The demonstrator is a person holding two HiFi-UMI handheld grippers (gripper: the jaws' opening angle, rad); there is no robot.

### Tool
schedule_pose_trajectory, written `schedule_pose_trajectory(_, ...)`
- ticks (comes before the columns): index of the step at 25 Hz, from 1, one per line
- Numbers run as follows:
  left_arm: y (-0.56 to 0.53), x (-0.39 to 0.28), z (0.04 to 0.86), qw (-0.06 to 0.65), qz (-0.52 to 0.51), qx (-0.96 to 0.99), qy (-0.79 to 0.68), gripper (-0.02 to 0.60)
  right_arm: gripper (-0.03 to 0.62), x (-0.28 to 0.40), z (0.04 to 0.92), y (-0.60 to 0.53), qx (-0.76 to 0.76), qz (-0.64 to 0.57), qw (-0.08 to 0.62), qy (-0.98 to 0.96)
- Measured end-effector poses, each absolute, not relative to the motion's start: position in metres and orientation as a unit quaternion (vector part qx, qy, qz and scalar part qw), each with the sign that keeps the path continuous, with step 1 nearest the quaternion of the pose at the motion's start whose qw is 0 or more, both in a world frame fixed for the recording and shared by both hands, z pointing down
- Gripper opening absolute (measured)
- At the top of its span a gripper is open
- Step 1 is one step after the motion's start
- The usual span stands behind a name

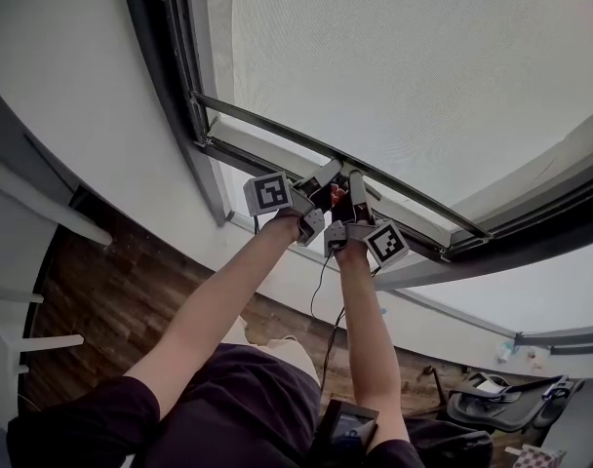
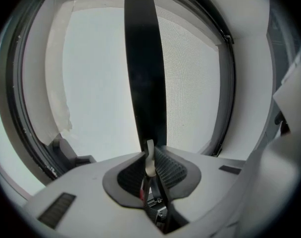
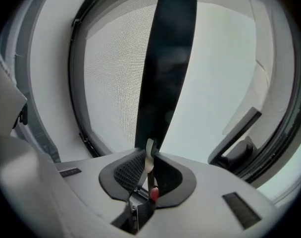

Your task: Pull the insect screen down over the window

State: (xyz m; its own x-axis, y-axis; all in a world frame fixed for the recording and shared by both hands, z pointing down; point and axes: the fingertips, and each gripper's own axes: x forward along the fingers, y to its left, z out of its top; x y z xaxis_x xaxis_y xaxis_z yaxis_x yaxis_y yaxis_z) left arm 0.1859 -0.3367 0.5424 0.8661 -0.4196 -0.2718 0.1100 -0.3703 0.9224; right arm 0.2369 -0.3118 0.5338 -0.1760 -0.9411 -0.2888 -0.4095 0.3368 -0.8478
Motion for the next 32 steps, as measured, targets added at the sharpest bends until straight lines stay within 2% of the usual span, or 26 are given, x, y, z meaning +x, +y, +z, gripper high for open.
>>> schedule_pose_trajectory(7, -0.334, 0.181, 0.573, 0.572, -0.230, 0.780, -0.108, 0.067, 0.054, 0.234, 0.567, -0.309, -0.496, -0.343, 0.415, 0.681)
schedule_pose_trajectory(25, -0.333, 0.176, 0.597, 0.574, -0.224, 0.777, -0.130, 0.072, 0.058, 0.227, 0.584, -0.309, -0.487, -0.352, 0.417, 0.682)
schedule_pose_trajectory(32, -0.329, 0.177, 0.645, 0.604, -0.206, 0.754, -0.153, 0.072, 0.058, 0.229, 0.638, -0.306, -0.502, -0.391, 0.401, 0.659)
